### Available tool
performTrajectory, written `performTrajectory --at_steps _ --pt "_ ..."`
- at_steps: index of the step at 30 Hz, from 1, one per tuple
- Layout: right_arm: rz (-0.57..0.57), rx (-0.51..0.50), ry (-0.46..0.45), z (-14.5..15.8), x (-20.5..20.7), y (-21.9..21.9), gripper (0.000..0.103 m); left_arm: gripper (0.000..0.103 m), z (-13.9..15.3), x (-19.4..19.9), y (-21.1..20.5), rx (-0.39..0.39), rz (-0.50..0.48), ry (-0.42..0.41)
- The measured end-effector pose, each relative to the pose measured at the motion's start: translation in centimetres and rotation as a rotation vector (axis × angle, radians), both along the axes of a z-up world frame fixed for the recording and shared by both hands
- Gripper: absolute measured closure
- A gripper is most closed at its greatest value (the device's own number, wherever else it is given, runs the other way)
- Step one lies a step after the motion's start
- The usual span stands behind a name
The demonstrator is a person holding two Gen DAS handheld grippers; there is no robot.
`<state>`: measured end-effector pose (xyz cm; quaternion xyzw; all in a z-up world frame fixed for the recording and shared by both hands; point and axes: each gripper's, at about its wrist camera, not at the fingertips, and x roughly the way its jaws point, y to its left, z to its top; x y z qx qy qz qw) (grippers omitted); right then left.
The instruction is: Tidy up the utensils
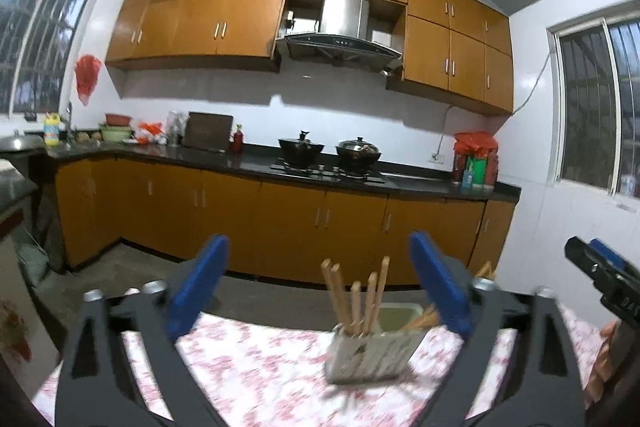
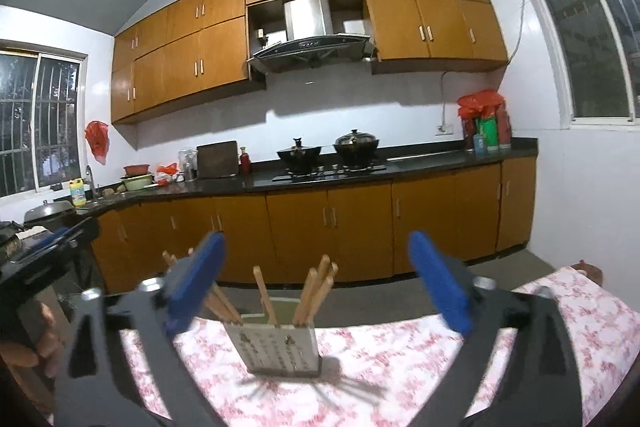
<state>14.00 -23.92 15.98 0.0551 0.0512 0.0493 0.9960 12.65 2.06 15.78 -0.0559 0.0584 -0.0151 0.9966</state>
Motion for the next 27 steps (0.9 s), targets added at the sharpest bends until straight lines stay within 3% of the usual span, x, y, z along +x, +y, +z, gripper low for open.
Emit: performTrajectory --at_steps 5,10,18,27 --pt "-0.071 -0.056 0.026 -2.7 -3.5 0.8 0.004 0.002 -2.4 -3.4 -0.1 0.072 0.026 0.034" --pt "-0.085 -0.126 0.070 -5.1 -5.9 1.9 0.004 0.002 -5.7 -5.4 0.0 0.089 0.053 0.099" --pt "-0.058 -0.221 0.122 -9.6 -9.0 4.0 0.004 0.002 -9.6 -7.4 0.2 0.045 0.022 0.219" --pt "-0.040 -0.208 0.242 -13.7 -10.1 4.6 0.004 0.002 -12.5 -9.0 -0.9 0.079 0.016 0.254"
